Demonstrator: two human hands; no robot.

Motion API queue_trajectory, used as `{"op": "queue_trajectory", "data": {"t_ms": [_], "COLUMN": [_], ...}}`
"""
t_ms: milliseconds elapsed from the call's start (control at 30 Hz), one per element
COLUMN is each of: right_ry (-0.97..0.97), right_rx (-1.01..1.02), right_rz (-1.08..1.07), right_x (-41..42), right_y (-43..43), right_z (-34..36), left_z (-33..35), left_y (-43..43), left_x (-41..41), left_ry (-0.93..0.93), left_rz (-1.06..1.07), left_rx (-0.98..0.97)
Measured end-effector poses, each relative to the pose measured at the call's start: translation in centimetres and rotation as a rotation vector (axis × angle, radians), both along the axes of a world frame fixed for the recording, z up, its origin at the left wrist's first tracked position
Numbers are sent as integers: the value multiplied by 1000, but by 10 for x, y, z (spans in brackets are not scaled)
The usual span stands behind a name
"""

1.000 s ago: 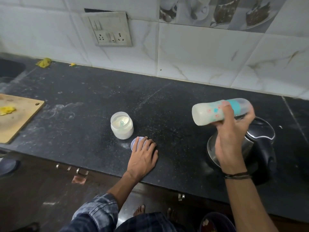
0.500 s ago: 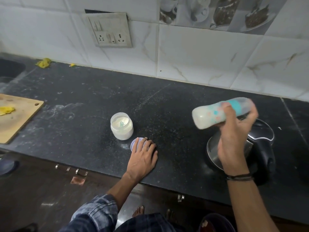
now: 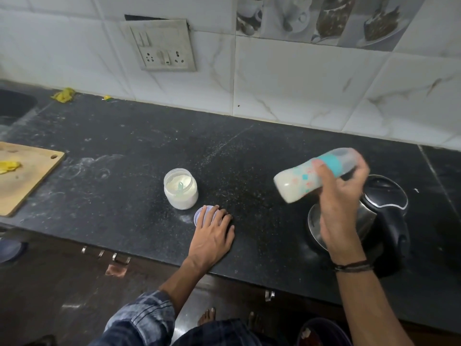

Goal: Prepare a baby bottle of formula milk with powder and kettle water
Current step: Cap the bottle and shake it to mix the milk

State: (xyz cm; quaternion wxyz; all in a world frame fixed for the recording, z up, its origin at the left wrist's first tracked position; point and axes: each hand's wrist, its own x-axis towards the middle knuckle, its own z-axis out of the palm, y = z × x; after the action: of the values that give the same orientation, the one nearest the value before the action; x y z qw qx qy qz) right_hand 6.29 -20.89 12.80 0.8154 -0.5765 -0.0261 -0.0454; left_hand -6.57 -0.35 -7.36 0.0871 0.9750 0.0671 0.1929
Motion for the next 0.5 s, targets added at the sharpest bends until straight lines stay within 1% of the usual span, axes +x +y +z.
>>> {"op": "queue_trajectory", "data": {"t_ms": [67, 100, 167, 200, 233, 300, 333, 367, 433, 500], "right_ry": [-21, -23, -38, -47, -57, -37, -15, -1, -5, -15], "right_rx": [19, -5, -146, -175, -157, -20, 11, 6, -78, -24], "right_rz": [-55, -11, 165, 217, 211, 86, 40, 42, 124, 107], "right_x": [4, 5, 7, 7, 7, 10, 11, 10, 8, 5], "right_y": [-3, -3, -4, -6, -7, -7, -5, -3, 0, -1], "right_z": [0, 1, -1, 1, 4, 7, 9, 10, 7, 9], "left_z": [-1, -1, -2, -3, -3, -4, -4, -5, -5, -4], "left_y": [0, 1, 1, 2, 1, 1, 1, 2, 2, 2], "left_x": [0, 0, 0, 0, 0, 1, 1, 1, 1, 1], "left_ry": [-3, -5, -17, -20, -20, -14, -11, -9, -7, -2], "left_rz": [2, -1, -9, -10, -10, -3, 0, -2, -8, -5], "left_rx": [5, 7, 2, 0, -2, -3, -3, -3, -4, 1]}}
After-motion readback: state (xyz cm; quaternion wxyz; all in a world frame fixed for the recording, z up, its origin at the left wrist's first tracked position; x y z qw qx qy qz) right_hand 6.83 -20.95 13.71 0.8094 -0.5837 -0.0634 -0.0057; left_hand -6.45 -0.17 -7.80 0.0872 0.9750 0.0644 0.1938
